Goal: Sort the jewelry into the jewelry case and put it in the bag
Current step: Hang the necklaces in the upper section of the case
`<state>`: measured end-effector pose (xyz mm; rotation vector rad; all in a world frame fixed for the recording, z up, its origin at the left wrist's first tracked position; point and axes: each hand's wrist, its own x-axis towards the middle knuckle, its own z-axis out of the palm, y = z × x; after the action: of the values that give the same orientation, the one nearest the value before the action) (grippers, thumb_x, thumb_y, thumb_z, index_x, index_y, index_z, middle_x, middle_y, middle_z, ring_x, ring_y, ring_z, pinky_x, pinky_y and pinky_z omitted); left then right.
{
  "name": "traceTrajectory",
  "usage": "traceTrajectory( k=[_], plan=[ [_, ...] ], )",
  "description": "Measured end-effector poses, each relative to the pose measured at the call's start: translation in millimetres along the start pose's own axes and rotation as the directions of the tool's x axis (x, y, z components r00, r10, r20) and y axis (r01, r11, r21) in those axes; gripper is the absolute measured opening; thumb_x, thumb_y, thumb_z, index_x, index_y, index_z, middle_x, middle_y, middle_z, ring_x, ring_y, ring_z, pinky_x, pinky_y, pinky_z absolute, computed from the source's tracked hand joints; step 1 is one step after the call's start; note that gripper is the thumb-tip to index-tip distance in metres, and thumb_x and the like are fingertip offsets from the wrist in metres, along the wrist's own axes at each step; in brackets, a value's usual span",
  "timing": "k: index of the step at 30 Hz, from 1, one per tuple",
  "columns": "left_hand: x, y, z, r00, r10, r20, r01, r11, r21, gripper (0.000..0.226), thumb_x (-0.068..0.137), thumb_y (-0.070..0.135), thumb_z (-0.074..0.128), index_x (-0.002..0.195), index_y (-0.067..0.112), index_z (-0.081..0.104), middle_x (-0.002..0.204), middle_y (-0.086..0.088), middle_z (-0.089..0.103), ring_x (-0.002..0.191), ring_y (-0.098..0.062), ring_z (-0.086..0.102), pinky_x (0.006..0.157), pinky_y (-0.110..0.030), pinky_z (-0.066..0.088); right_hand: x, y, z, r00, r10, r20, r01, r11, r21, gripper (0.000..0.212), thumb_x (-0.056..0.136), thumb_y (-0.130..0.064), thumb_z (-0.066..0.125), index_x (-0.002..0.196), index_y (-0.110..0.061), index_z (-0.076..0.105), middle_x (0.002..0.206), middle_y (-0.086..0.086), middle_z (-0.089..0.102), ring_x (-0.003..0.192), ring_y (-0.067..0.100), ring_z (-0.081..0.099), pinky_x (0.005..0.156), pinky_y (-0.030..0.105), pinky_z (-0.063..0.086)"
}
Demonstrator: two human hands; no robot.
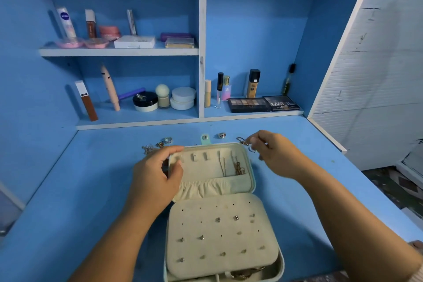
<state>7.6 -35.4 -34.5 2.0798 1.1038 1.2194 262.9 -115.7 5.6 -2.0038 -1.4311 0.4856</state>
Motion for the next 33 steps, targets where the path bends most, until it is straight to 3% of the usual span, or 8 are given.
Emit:
traceTrajectory(
  k=[4,7,13,19,21,24,27,33],
  plan=[
    [0,-1,2,0.978,-0.185,0.095,0.184,0.983,0.020,0.029,0.084,0.014,0.068,0.094,0.041,0.068,0.072,0.008,0.070,0.049,-0.010,0.056,0.049,-0.020,0.049,40,10,-12,1.000,0.027,-0.016,-0.031,0.954,-0.297,0.025,0.098,-0.015,0.043,0.113,-0.014,0.064,0.112,0.004,0.064,0.085,0.016,0.054,0.071,0.026,0.044],
    [1,2,2,0.971,-0.216,0.099,0.211,0.976,0.060,0.029,0.082,0.014,0.068,0.087,0.042,0.068,0.068,0.005,0.069,0.054,-0.015,0.060,0.058,-0.028,0.053,60,4,-9,0.995,0.051,0.080,-0.012,0.907,-0.420,0.024,0.094,-0.017,0.049,0.105,-0.007,0.068,0.106,0.009,0.068,0.084,0.025,0.062,0.076,0.035,0.053],
    [2,-1,2,0.959,-0.266,0.101,0.260,0.963,0.066,0.025,0.080,0.011,0.069,0.091,0.033,0.074,0.073,0.018,0.068,0.069,0.001,0.065,0.057,-0.001,0.042,79,-2,1,0.984,0.094,0.151,0.013,0.808,-0.590,0.025,0.089,-0.029,0.062,0.095,-0.007,0.073,0.096,0.011,0.071,0.070,0.019,0.057,0.074,0.034,0.057],
    [2,1,1,0.961,-0.251,0.112,0.242,0.966,0.090,0.022,0.081,0.012,0.069,0.096,0.027,0.075,0.074,0.018,0.066,0.066,0.000,0.063,0.057,-0.003,0.045,82,-4,11,0.983,0.132,0.129,-0.017,0.763,-0.646,0.024,0.095,-0.022,0.049,0.097,-0.003,0.064,0.094,0.011,0.063,0.077,0.022,0.052,0.063,0.028,0.045],
    [2,1,1,0.962,-0.245,0.118,0.234,0.967,0.100,0.022,0.081,0.012,0.069,0.098,0.026,0.075,0.076,0.020,0.065,0.066,0.001,0.063,0.056,-0.001,0.044,78,-4,5,0.990,0.085,0.110,-0.005,0.815,-0.579,0.021,0.093,-0.022,0.051,0.092,-0.007,0.065,0.094,0.009,0.065,0.076,0.021,0.054,0.062,0.027,0.046],
    [2,1,1,0.963,-0.240,0.119,0.229,0.968,0.100,0.023,0.082,0.012,0.068,0.098,0.025,0.075,0.076,0.021,0.065,0.066,0.002,0.063,0.055,-0.002,0.044,68,-11,-14,1.000,-0.012,-0.025,0.005,0.962,-0.271,0.015,0.090,-0.024,0.058,0.083,-0.012,0.064,0.081,0.000,0.065,0.071,0.016,0.056,0.057,0.025,0.045],
    [2,2,1,0.962,-0.239,0.130,0.226,0.968,0.107,0.023,0.082,0.011,0.067,0.097,0.026,0.075,0.074,0.019,0.065,0.065,-0.001,0.063,0.054,-0.003,0.044,52,-28,-28,0.992,-0.014,-0.125,0.015,1.000,0.004,0.021,0.088,-0.026,0.059,0.086,-0.006,0.064,0.079,0.005,0.067,0.068,0.014,0.055,0.061,0.027,0.047],
    [0,5,1,0.959,-0.260,0.113,0.251,0.964,0.091,0.018,0.086,0.015,0.066,0.093,0.030,0.073,0.068,0.009,0.067,0.054,-0.005,0.060,0.046,-0.012,0.044,13,-66,-36,0.995,-0.090,0.034,0.077,0.957,0.279,0.023,0.093,-0.024,0.057,0.091,-0.001,0.063,0.083,0.002,0.070,0.072,0.007,0.064,0.078,0.032,0.055]
  ],
)
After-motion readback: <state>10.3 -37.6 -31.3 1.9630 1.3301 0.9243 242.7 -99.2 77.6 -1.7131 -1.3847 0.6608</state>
